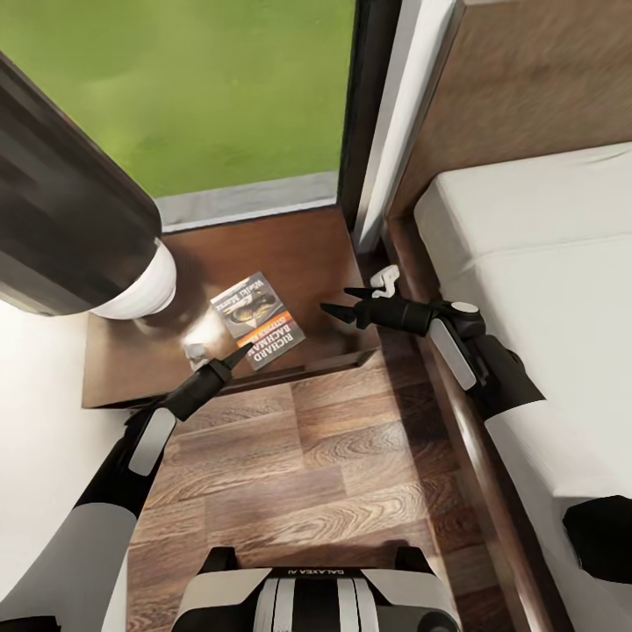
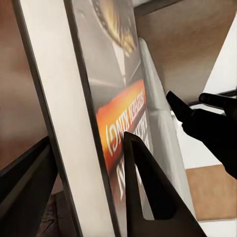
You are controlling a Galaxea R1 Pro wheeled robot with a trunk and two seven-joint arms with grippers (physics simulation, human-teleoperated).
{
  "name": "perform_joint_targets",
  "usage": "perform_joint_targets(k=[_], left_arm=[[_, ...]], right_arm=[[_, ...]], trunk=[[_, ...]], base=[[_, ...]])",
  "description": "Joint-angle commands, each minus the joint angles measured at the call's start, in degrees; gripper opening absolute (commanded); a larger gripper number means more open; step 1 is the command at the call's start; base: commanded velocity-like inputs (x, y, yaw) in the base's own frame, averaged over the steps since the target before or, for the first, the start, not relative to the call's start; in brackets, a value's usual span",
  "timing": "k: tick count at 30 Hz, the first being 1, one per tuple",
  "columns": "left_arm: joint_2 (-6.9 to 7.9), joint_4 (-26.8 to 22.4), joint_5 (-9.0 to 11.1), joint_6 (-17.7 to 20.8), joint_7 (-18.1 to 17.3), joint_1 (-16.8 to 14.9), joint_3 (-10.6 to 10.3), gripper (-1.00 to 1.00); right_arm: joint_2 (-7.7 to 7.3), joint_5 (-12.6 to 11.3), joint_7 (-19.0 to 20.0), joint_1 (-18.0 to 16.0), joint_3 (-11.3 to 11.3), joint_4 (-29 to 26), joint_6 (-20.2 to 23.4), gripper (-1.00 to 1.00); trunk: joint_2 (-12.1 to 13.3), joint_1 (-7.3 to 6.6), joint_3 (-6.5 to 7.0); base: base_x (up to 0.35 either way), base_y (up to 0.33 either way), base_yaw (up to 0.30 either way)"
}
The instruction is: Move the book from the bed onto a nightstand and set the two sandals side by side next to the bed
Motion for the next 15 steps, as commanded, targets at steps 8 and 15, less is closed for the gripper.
perform_joint_targets(k=[8, 15], left_arm=[[0.01, 0.0, 0.8, 0.6, 0.0, 0.0, 0.0, -1.00], [0.01, 0.1, 0.8, 0.6, 0.0, 0.0, 0.0, -1.00]], right_arm=[[-0.05, -0.6, -0.1, 0.0, 0.1, 0.0, 0.5, 1.00], [-0.05, -0.6, -0.1, 0.0, 0.1, -0.1, 0.5, 1.00]], trunk=[[-3.2, 1.76, -1.46], [-6.0, 3.30, -2.72]], base=[[0.000, 0.000, 0.000], [0.000, 0.000, 0.000]])
